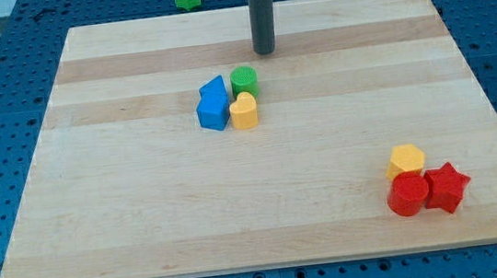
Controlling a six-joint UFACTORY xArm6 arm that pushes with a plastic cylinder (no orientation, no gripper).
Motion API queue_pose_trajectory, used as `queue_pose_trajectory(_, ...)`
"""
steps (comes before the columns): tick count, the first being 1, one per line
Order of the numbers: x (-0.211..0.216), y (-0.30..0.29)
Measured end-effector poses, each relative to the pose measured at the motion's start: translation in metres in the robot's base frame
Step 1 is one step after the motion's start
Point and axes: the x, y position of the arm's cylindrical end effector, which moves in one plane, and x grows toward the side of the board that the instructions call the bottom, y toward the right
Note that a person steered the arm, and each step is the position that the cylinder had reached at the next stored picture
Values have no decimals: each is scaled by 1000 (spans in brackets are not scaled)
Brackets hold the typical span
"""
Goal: Move your arm towards the red star
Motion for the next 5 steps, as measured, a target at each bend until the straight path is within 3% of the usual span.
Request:
queue_pose_trajectory(2,67,-26)
queue_pose_trajectory(4,70,-30)
queue_pose_trajectory(5,72,49)
